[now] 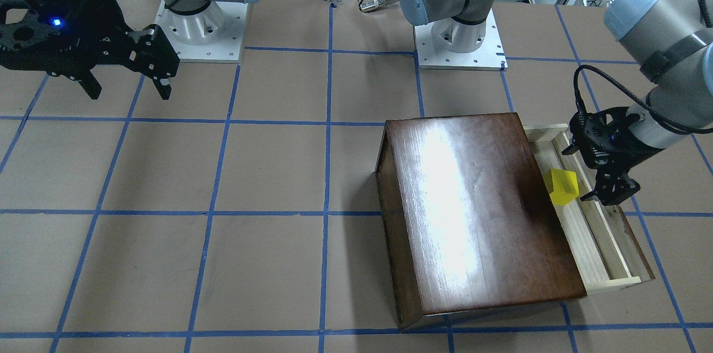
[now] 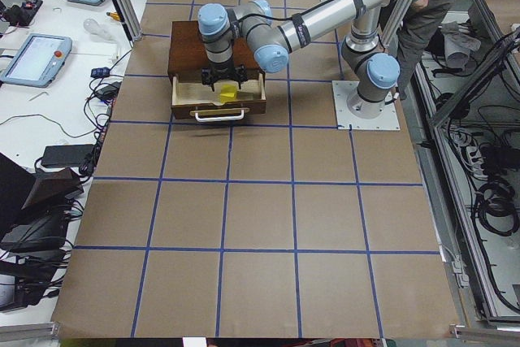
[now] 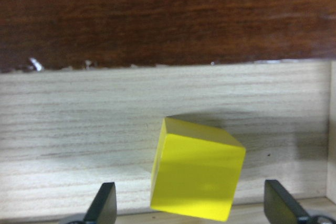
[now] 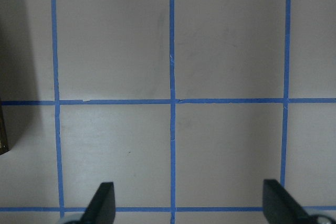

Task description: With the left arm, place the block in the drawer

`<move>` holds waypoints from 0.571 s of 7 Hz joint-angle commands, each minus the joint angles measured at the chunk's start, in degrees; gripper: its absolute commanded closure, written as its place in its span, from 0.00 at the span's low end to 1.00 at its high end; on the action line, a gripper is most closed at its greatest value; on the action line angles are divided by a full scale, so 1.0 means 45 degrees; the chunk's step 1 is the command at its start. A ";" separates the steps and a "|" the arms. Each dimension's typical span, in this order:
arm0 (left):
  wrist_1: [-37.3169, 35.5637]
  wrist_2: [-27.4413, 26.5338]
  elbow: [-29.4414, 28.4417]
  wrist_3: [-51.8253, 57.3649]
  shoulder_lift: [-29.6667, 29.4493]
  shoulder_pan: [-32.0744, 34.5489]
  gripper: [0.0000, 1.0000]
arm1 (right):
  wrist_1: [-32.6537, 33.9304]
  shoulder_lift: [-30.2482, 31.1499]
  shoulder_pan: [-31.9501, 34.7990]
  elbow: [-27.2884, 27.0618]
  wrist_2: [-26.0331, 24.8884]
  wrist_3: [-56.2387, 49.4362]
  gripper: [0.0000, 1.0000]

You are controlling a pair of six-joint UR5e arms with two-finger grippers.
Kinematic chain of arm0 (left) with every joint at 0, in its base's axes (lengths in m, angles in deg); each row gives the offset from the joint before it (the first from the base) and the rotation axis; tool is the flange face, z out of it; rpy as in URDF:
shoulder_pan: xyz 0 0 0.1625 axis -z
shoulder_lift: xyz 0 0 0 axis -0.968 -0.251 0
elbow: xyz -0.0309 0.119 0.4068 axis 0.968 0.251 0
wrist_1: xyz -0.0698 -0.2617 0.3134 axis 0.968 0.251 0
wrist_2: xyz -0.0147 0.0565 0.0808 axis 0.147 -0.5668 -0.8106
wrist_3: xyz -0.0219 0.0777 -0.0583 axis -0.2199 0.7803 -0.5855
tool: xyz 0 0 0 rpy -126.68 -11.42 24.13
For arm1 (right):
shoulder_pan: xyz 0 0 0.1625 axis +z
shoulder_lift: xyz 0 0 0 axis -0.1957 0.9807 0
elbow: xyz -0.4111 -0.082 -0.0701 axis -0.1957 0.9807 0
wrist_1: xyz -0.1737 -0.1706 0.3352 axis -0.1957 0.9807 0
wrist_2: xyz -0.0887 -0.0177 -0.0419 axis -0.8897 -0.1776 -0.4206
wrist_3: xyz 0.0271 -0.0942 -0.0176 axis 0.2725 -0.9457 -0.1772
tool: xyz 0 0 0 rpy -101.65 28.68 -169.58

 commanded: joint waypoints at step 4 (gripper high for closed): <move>0.2150 0.0043 -0.1139 -0.8704 0.1681 0.2842 0.00 | 0.0000 0.0016 0.0003 0.0000 0.0015 0.0000 0.00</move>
